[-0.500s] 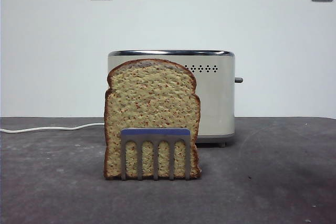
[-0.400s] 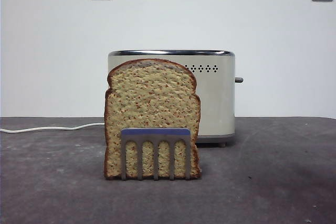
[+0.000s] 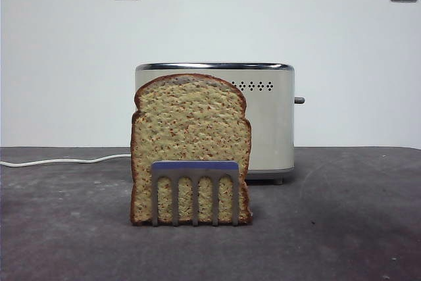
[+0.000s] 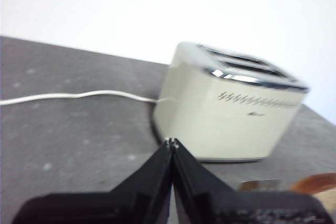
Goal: Pick up a slice of bread from the rack,put the bread on the toaster,press the button
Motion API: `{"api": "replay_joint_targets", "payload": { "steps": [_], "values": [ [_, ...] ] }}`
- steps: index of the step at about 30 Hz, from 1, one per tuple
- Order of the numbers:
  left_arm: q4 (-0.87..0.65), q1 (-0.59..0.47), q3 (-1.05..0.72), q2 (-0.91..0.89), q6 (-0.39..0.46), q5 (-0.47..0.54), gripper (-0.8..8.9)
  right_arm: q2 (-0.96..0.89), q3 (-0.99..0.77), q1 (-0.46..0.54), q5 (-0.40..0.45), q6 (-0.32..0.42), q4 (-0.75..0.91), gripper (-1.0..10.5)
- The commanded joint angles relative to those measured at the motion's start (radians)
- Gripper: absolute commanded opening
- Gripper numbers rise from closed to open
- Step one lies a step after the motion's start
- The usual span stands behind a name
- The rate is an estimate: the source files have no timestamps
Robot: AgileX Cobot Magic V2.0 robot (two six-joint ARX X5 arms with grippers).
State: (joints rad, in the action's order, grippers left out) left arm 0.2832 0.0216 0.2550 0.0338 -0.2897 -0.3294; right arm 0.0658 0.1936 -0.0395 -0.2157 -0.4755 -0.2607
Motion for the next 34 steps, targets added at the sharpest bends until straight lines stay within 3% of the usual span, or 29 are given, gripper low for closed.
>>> {"api": "replay_joint_targets", "payload": {
  "steps": [1,5,10,14,18,24,29,31,34],
  "values": [
    [0.02,-0.003,0.068,0.04,0.005,-0.045,-0.08,0.053,0.08,-0.003,-0.029,0.021,0.005,-0.1],
    [0.063,-0.003,0.182,0.124,0.019,-0.125,-0.08,0.172,0.229,-0.003,-0.105,0.096,-0.033,-0.1],
    [0.18,-0.003,0.336,0.244,0.111,-0.256,-0.08,0.334,0.435,-0.003,-0.209,0.212,-0.151,-0.1],
    [0.318,-0.003,0.462,0.333,0.225,-0.372,-0.08,0.459,0.618,-0.003,-0.292,0.357,-0.333,-0.1],
    [0.478,-0.002,0.578,0.412,0.391,-0.488,-0.08,0.575,0.791,-0.008,-0.337,0.49,-0.549,-0.1],
    [0.666,0.015,0.682,0.466,0.553,-0.51,-0.08,0.666,0.937,-0.04,-0.362,0.614,-0.766,-0.1],
    [0.683,0.026,0.696,0.467,0.575,-0.51,0.02,0.668,0.944,-0.049,-0.36,0.623,-0.777,-0.1],
    [0.683,0.026,0.696,0.467,0.575,-0.509,0.71,0.667,0.944,-0.049,-0.361,0.623,-0.777,-0.1],
    [0.676,0.026,0.696,0.467,0.575,-0.509,4.04,0.667,0.944,-0.049,-0.361,0.623,-0.779,-0.1]
  ]
}}
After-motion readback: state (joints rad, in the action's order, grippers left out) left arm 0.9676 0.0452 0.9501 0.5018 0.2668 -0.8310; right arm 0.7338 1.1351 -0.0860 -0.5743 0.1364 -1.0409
